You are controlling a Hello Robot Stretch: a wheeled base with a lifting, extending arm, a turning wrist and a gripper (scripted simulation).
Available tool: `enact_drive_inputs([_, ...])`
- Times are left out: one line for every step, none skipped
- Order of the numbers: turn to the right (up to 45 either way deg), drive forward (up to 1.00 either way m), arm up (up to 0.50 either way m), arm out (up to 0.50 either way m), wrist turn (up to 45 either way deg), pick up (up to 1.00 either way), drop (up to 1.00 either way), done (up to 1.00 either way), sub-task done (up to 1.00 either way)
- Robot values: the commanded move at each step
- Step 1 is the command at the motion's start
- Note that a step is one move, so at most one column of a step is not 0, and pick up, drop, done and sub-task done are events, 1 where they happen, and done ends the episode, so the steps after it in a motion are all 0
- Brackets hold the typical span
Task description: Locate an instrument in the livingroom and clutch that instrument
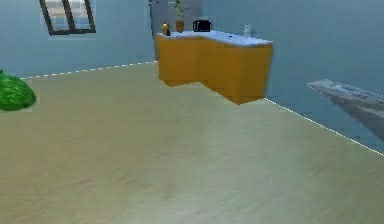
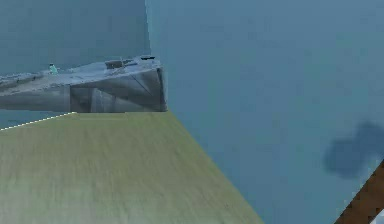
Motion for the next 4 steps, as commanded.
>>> enact_drive_inputs([-18.0, 0.00, 0.00, 0.00, 0.0, 0.00, 0.00, 0.00, 0.00])
enact_drive_inputs([0.0, 0.05, 0.00, 0.00, 0.0, 0.00, 0.00, 0.00, 0.00])
enact_drive_inputs([-9.0, 0.00, 0.00, 0.00, 0.0, 0.00, 0.00, 0.00, 0.00])
enact_drive_inputs([0.0, 1.00, 0.00, 0.00, 0.0, 0.00, 0.00, 0.00, 0.00])
